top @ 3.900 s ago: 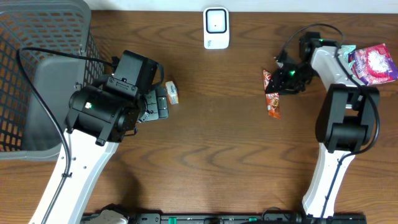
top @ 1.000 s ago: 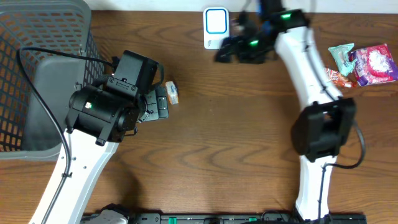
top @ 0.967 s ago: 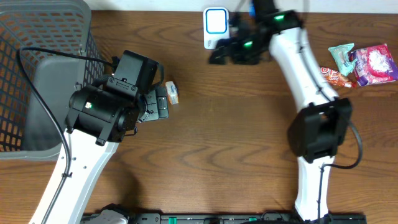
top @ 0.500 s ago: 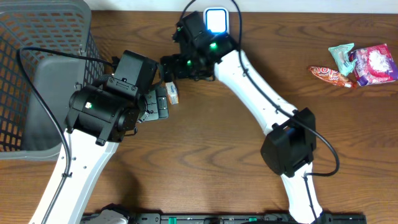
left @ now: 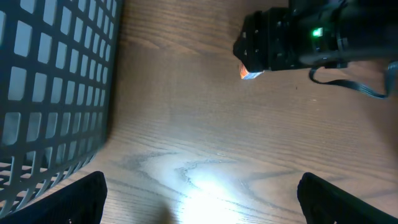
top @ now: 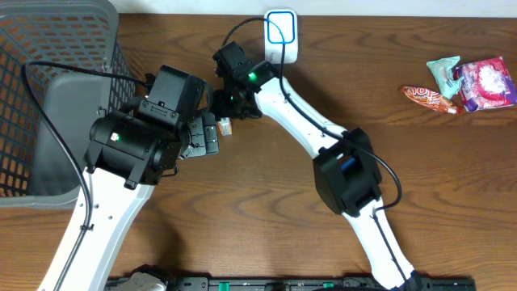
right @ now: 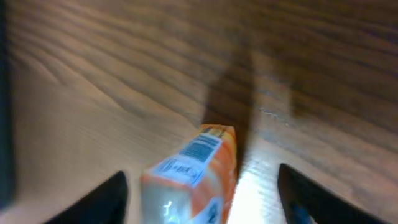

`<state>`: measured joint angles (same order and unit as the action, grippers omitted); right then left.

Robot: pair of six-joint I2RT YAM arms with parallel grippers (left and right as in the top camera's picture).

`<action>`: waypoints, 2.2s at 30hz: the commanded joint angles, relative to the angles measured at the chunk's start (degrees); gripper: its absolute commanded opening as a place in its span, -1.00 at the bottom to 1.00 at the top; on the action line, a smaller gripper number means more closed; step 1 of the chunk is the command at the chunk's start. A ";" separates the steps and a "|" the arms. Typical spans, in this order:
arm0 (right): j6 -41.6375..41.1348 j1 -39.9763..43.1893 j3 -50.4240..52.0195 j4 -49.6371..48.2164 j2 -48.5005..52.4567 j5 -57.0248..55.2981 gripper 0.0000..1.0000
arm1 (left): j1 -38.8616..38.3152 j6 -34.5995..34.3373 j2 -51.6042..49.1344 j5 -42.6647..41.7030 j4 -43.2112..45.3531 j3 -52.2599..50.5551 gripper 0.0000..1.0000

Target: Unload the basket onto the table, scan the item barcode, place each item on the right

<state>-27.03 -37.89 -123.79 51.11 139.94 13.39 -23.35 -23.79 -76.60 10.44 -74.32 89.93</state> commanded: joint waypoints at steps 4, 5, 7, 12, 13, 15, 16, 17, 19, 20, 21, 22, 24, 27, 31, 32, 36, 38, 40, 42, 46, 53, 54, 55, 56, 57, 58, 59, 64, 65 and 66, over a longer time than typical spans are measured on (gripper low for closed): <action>0.55 -0.09 0.28 0.20 0.44 -0.20 -0.45 | 0.17 -0.11 0.20 0.11 -0.07 0.31 0.96; 0.52 0.02 0.28 0.59 0.44 -0.22 -0.63 | 0.17 -0.13 0.20 0.11 -0.04 0.31 0.96; 0.46 0.85 0.26 2.47 0.42 -0.22 -0.97 | 0.17 -0.13 0.20 0.11 -0.07 0.31 0.96; 2.71 4.85 0.04 11.72 -1.05 -1.88 -0.97 | 0.17 -0.13 0.20 0.11 -0.07 0.31 0.96; 3.74 6.01 0.04 14.19 -1.68 -3.56 -0.98 | 0.17 -0.13 0.20 0.11 -0.04 0.31 0.96; 5.05 8.35 0.04 18.95 -2.86 -8.04 -0.98 | 0.17 -0.11 0.20 0.11 -0.07 0.31 0.96; 5.75 9.42 0.04 20.94 -3.30 -10.23 -0.98 | 0.17 -0.13 0.20 0.11 -0.04 0.31 0.96; 6.95 10.62 0.04 23.08 -3.89 -12.41 -0.97 | 0.17 -0.11 0.20 0.11 -0.07 0.31 0.96; 11.76 13.03 0.04 26.93 -4.70 -14.69 -0.78 | 0.17 -0.13 0.20 0.11 -0.07 0.31 0.96; 14.53 14.34 0.04 28.79 -4.96 -15.04 -0.50 | 0.17 -0.13 0.20 0.11 -0.04 0.31 0.96; 16.92 15.74 0.04 30.56 -5.22 -15.04 0.09 | 0.17 -0.11 0.20 0.11 -0.04 0.31 0.96; 18.10 16.57 0.04 31.36 -5.25 -15.23 0.39 | 0.17 -0.13 0.20 0.11 -0.04 0.31 0.95; 18.97 18.82 0.04 32.87 -5.25 -17.27 0.36 | 0.17 -0.13 0.20 0.11 -0.04 0.31 0.96; 18.93 21.59 0.04 33.35 -5.27 -19.08 0.65 | 0.17 -0.11 0.20 0.11 -0.07 0.31 0.96; 18.75 23.85 0.04 35.71 -5.31 -17.35 0.72 | 0.17 -0.11 0.20 0.11 -0.07 0.31 0.96; 18.75 24.09 0.02 36.61 -5.31 -16.55 0.72 | 0.17 -0.13 0.20 0.11 -0.07 0.31 0.95; 18.75 24.48 0.04 41.77 -5.31 -12.31 0.69 | 0.17 -0.13 0.20 0.09 -0.07 0.31 0.96; 18.73 24.46 0.04 43.60 -5.31 -10.36 0.99 | 0.17 -0.13 0.20 0.11 -0.07 0.31 0.96; 18.75 24.55 0.04 44.09 -5.31 -7.04 0.99 | 0.17 -0.13 0.20 0.09 -0.04 0.31 0.96; 18.80 24.90 0.04 44.02 -5.31 -0.46 0.98 | 0.17 -0.13 0.20 0.11 -0.07 0.31 0.96; 16.79 26.73 0.04 43.47 -5.33 9.33 0.98 | 0.17 -0.13 0.20 0.11 -0.07 0.31 0.96; 5.29 32.87 0.07 42.03 -7.34 9.16 0.99 | 0.17 -0.13 0.20 0.11 -0.07 0.31 0.96; 5.14 33.16 0.07 42.10 -7.91 9.07 0.99 | 0.17 -0.13 0.20 0.11 -0.07 0.31 0.96; 5.07 33.46 0.07 42.14 -8.92 8.76 0.98 | 0.17 -0.11 0.20 0.11 -0.04 0.31 0.96; 4.68 33.73 0.07 42.36 -10.01 7.89 0.99 | 0.17 -0.11 0.20 0.11 -0.07 0.31 0.96; 4.28 33.88 0.07 42.60 -11.45 6.16 0.98 | 0.17 -0.13 0.20 0.11 -0.04 0.31 0.96; 3.93 33.94 0.07 42.95 -12.70 4.46 0.99 | 0.17 -0.11 0.20 0.11 -0.07 0.31 0.96; 2.97 33.94 0.07 43.65 -14.29 1.97 0.99 | 0.17 -0.11 0.20 0.11 -0.07 0.31 0.96; 1.38 33.81 2.45 44.28 -22.12 -4.70 0.98 | 0.17 -0.11 0.20 0.11 -0.07 0.31 0.96; 0.83 33.81 3.82 43.91 -23.54 -5.53 0.99 | 0.17 -0.11 0.20 0.11 -0.07 0.31 0.96; 0.17 33.81 5.38 43.19 -24.72 -6.14 0.99 | 0.17 -0.11 0.20 0.11 -0.04 0.31 0.96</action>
<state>-23.86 -3.92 -121.86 94.70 118.74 12.14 -23.35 -23.79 -76.60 10.44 -74.35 89.93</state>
